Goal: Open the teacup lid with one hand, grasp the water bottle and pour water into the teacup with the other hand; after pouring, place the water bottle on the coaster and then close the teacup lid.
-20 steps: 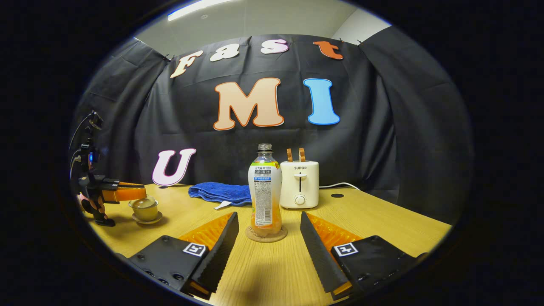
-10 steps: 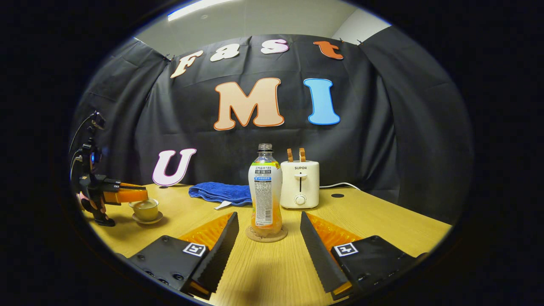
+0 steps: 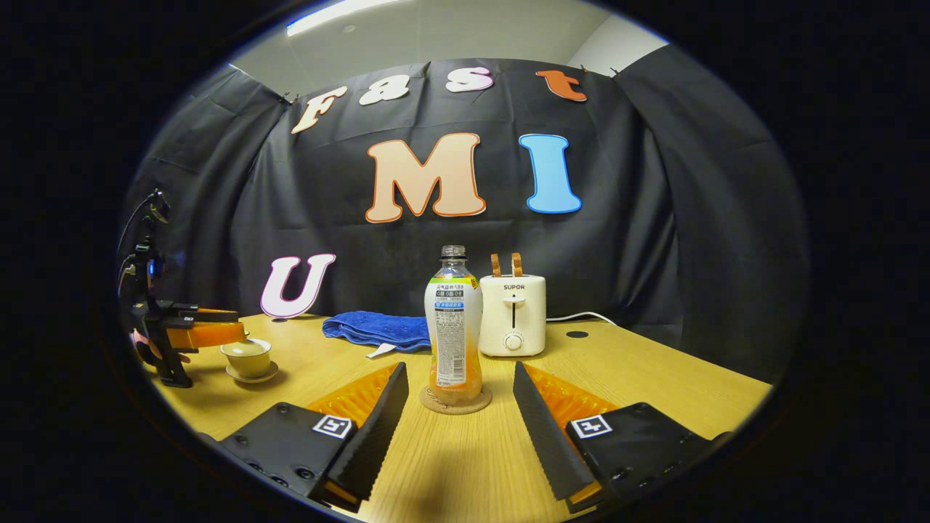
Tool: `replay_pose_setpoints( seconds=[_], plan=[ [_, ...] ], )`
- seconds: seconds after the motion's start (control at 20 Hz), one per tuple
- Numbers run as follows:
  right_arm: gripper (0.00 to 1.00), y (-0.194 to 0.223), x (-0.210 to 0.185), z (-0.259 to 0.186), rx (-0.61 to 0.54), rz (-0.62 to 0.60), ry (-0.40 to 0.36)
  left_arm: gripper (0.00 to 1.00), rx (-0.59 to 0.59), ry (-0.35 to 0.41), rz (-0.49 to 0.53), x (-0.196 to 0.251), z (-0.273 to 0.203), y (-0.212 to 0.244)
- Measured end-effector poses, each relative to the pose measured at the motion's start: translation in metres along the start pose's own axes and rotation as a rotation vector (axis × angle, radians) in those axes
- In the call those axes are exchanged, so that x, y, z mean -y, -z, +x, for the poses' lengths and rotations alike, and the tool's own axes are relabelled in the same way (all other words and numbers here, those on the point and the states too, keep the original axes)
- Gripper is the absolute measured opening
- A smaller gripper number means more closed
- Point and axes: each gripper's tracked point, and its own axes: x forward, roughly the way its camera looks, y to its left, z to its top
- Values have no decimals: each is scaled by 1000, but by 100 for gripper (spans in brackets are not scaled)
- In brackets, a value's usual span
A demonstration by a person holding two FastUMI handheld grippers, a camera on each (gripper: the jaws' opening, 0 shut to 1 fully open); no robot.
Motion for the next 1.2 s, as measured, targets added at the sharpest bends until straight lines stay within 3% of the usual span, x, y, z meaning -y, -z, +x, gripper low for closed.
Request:
replay_pose_setpoints(
  seconds=[0.25, 0.6, 0.75, 0.85, 1.2],
  plan=[
    [95, -1, 6, 0, 1, -1, 26, 92, 15, -46, 2, -5, -29, -2],
    [93, -2, 18, -3, 4, -2, 71, 94, 12, -420, 13, -74, -74, -2],
    [90, -2, 19, -3, 4, -3, 75, 94, 11, -541, 14, -93, -90, -2],
    [90, -2, 19, -3, 4, -3, 75, 94, 10, -571, 17, -95, -93, -2],
    [93, -2, 19, -2, 3, -3, 70, 92, 9, -572, 14, -95, -93, -2]
  ],
)
